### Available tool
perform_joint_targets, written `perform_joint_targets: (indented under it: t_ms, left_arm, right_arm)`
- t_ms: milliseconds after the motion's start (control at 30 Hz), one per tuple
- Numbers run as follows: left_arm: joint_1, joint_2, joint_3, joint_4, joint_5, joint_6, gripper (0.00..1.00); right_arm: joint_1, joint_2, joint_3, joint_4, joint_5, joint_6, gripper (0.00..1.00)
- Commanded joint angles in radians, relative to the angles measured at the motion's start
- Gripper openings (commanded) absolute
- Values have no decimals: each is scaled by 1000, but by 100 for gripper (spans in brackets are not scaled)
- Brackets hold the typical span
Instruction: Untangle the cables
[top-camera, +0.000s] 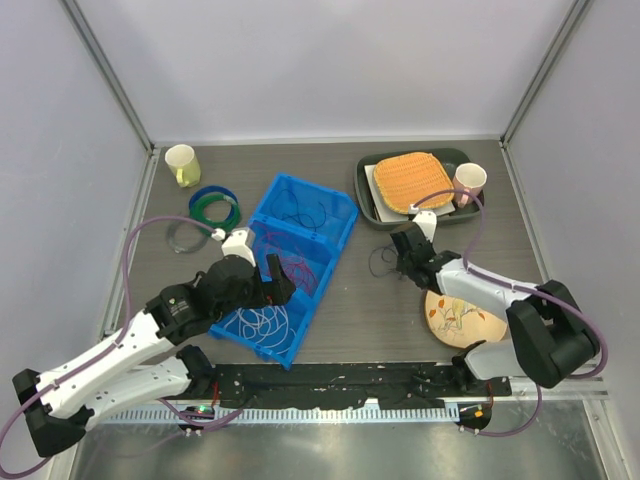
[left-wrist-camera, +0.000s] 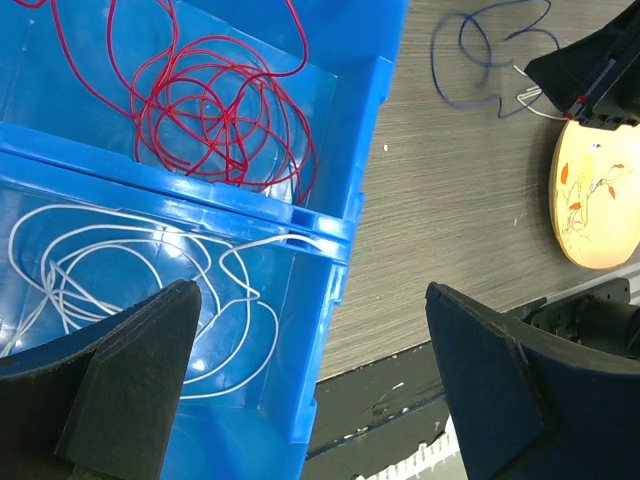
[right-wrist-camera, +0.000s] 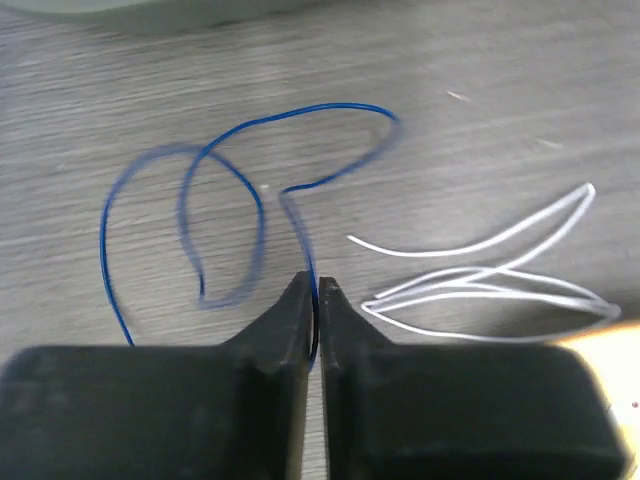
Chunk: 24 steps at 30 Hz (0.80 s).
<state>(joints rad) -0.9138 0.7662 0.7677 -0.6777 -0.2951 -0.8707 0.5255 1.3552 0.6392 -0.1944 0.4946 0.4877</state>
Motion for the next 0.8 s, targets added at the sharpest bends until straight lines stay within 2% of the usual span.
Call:
perform_joint_targets:
  t_ms: [0,133,267,367,400,433,500,600,767]
  left_arm:
    - [3,-7,4,47,5,33,100]
    - [3,7,19,78,65,70,100]
    - [3,27,36,182,247,108,100]
    - [3,74,74,276,377,127,100]
    - [3,90,81,299,404,128,100]
    - [3,106,87,343,419,130,100]
    - [3,160,114,375,441,131,100]
    - [1,225,143,398,473,165,100]
    - [-28,269,84,489,567,281,100]
  right_arm:
    - [-1,-63,33,127,-167,-78,1]
    - [-1,-220,-33,249,-353,-107,1]
    - [1,-430,-108,338,-538,-104,1]
    - [1,-497,-177,452,-753,-91,1]
    - [1,-519,-199,479,-807,-86,1]
    - [1,-524,-203,528,-931,-78,1]
    - [1,-516,-199,555,-1026,-58,1]
    - [1,-504,-203,582,-1077,-21,1]
    - [1,-447,-174,492,-995,29,1]
